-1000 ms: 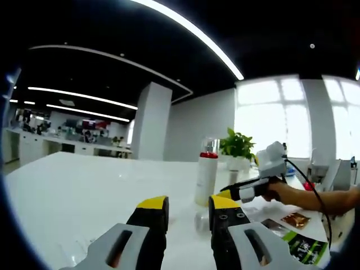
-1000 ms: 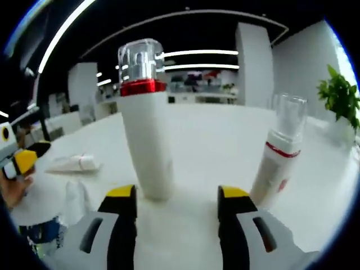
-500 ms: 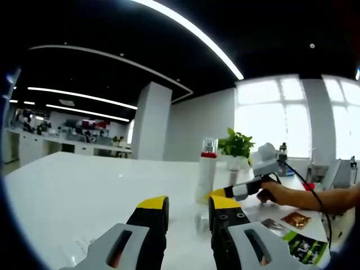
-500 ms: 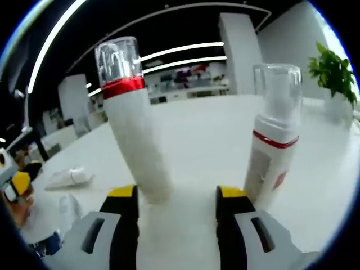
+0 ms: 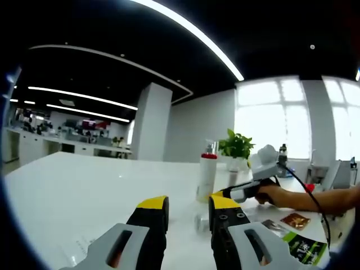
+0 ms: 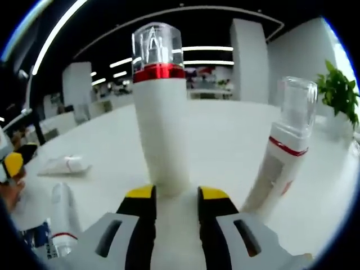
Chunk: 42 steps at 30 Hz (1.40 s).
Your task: Arrange the skincare products in the storage area until every visible bottle or jar stands upright without overlapping.
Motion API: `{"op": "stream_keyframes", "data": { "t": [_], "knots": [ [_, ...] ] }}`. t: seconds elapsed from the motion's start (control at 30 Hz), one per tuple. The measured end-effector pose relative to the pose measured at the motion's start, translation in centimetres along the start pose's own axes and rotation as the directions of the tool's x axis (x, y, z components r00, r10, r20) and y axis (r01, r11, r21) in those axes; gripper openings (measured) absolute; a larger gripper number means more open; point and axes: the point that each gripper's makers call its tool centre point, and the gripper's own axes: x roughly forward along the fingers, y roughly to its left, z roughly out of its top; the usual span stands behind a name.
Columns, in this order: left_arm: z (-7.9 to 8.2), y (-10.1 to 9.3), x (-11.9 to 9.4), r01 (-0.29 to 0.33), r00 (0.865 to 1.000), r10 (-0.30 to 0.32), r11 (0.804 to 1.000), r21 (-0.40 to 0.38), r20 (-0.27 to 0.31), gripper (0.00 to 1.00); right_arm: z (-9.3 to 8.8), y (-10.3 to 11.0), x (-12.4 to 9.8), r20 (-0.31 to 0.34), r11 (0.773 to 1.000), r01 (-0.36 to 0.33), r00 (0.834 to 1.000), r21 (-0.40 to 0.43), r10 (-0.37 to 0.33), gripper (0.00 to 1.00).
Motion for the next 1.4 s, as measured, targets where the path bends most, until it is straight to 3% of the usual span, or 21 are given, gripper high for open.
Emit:
{"op": "stream_keyframes", "data": {
  "t": [0.2, 0.43, 0.53, 0.87, 1.4],
  "knots": [
    [0.0, -0.1, 0.0, 0.001, 1.000, -0.001, 1.000, -0.002, 0.002, 0.28, 0.0, -0.8, -0.4, 0.001, 0.999, 0.043, 0.999, -0.016, -0.043, 0.07],
    [0.1, 0.0, 0.1, 0.000, 1.000, 0.000, 1.000, -0.003, 0.005, 0.28, -0.3, 0.4, -0.2, -0.018, 1.000, 0.002, 1.000, 0.002, -0.002, 0.00],
    [0.0, 0.1, 0.1, 0.001, 1.000, -0.001, 1.000, -0.002, 0.003, 0.28, -0.4, 0.1, 0.3, -0.026, 1.000, 0.017, 1.000, -0.017, -0.017, 0.00],
    [0.0, 0.5, 0.5, 0.000, 1.000, 0.000, 1.000, 0.004, 0.000, 0.29, -0.4, -0.2, 0.9, -0.012, 0.999, 0.018, 1.000, 0.036, -0.018, 0.00],
    [-0.8, -0.2, 0.3, -0.007, 1.000, 0.007, 1.000, 0.011, -0.019, 0.29, 0.0, 1.1, 2.1, -0.009, 1.000, -0.009, 1.000, 0.018, 0.009, 0.00]
  ]
}}
